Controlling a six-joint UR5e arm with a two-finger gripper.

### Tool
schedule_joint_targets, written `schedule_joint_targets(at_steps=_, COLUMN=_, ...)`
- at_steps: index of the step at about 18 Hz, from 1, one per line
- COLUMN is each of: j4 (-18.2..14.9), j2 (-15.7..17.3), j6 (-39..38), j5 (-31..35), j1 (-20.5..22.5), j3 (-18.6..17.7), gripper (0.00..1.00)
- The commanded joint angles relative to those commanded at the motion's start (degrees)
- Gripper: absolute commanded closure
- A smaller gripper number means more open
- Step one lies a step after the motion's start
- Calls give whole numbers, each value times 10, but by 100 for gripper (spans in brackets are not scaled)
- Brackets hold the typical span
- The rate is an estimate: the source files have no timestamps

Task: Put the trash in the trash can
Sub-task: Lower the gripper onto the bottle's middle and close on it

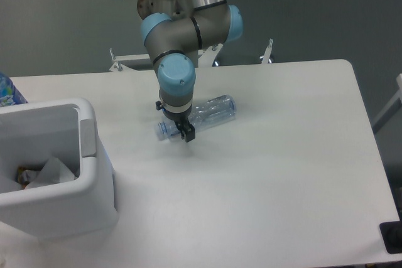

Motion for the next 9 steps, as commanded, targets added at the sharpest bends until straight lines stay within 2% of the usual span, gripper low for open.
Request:
schedule_joint_targets(at_steps=3, j4=-1, j2=0, j6=-13, j5=1, j1=0, j3=3, gripper=25)
schedule_joint_targets(at_steps=4, j4=-1, j2=0, j6=-19, j5=2, j1=0, j3=3, gripper=29)
schedule_joint_targets(at_steps=9, j4=-2, j2=1, j6=-20, j5=2, j1=0, j3=5, gripper=29)
